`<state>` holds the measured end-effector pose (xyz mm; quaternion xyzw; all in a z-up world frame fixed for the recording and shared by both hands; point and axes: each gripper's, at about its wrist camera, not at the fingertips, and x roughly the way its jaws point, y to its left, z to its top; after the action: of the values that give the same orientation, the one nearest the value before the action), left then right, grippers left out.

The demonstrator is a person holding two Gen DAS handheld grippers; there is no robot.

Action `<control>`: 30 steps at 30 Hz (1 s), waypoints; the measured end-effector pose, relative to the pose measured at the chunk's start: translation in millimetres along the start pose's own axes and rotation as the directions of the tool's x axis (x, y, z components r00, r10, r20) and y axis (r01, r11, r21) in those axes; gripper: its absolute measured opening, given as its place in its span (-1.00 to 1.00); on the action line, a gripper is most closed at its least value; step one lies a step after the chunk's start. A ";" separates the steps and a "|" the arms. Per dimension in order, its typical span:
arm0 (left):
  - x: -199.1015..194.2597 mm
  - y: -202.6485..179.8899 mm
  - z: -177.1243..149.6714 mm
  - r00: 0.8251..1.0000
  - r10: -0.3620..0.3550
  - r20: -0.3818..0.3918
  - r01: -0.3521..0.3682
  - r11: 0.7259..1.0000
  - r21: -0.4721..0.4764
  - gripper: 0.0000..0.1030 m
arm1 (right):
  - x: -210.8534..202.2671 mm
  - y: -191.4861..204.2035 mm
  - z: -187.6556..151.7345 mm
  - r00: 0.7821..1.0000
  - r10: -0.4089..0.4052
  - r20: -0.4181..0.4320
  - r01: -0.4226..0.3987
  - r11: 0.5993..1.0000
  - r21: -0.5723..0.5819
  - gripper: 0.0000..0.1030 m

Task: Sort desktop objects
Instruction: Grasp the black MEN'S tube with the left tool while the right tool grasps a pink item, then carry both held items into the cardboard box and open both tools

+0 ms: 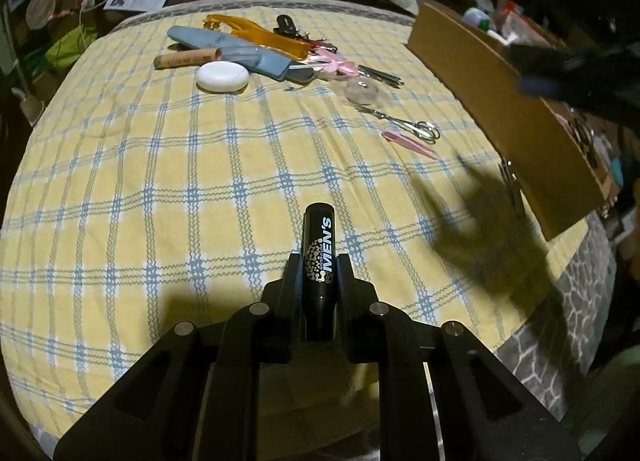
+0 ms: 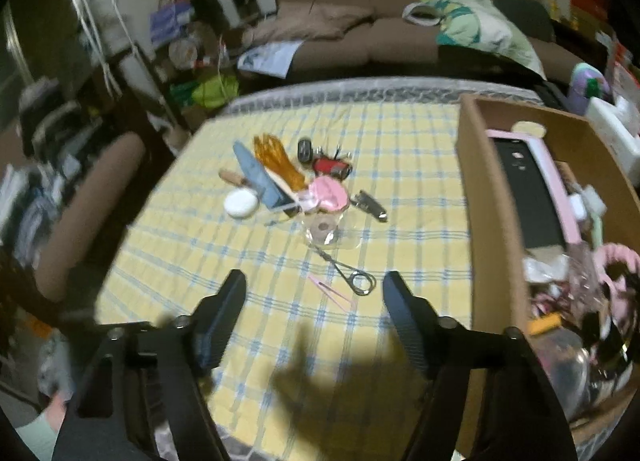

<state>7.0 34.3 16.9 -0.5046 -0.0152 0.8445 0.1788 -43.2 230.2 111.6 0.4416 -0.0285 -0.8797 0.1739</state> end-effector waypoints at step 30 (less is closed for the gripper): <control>-8.7 -10.4 16.4 0.994 -0.066 0.093 0.074 0.993 -0.093 -0.71 | 78.5 -16.0 -18.7 0.979 0.175 -0.103 -0.177 0.984 -0.008 -0.84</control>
<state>-0.4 43.8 34.4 -0.4735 -0.0817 0.8577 0.1830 -76.1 221.2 36.7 0.4801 -0.0510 -0.8375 0.2561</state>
